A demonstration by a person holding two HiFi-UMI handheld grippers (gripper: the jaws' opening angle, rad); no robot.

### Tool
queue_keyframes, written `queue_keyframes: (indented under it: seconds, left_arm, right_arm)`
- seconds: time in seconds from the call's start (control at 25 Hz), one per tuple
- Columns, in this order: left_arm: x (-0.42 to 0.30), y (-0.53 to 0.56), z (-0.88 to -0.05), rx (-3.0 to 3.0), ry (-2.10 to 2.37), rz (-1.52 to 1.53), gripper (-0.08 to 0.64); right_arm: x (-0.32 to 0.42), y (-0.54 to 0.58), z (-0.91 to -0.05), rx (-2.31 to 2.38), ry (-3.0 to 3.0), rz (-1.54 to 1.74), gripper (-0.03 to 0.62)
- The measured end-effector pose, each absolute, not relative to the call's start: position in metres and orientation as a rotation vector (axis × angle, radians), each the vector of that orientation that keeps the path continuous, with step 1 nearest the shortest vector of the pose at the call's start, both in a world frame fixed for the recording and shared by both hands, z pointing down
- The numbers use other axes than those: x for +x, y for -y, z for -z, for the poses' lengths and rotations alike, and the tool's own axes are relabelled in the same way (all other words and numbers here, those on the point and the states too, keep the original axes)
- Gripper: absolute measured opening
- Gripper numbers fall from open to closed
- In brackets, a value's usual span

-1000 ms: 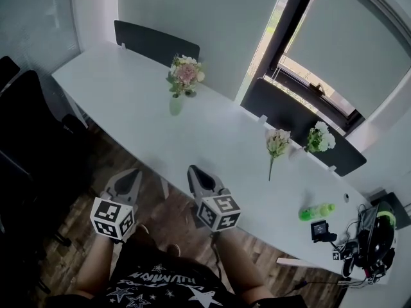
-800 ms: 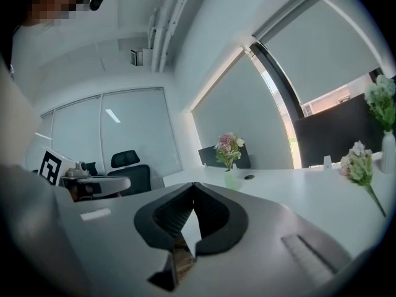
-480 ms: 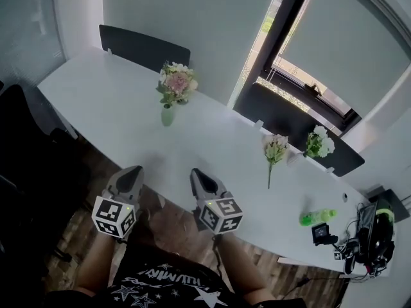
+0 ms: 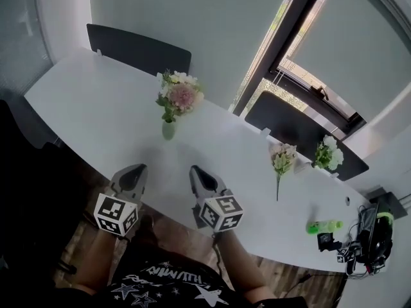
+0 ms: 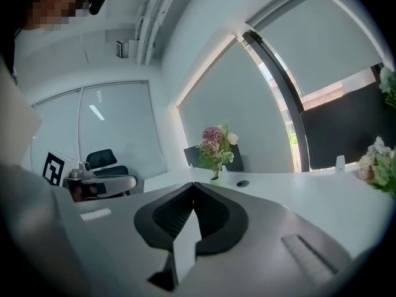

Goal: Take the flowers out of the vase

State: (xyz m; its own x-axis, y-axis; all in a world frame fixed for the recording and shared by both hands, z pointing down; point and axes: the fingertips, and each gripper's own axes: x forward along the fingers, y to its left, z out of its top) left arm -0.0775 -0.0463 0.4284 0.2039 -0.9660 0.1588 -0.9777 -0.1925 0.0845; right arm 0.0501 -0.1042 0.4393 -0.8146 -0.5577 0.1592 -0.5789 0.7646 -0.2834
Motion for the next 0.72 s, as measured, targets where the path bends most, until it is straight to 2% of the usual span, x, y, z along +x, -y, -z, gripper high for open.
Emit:
queue_keyframes:
  seconds: [0.72]
  left_arm:
    - [-0.142,0.148,-0.453,2.413,1.628,-0.126,0.008]
  right_arm:
    - [-0.018,0.186,-0.445,1.121,2.863,-0.587,0.023]
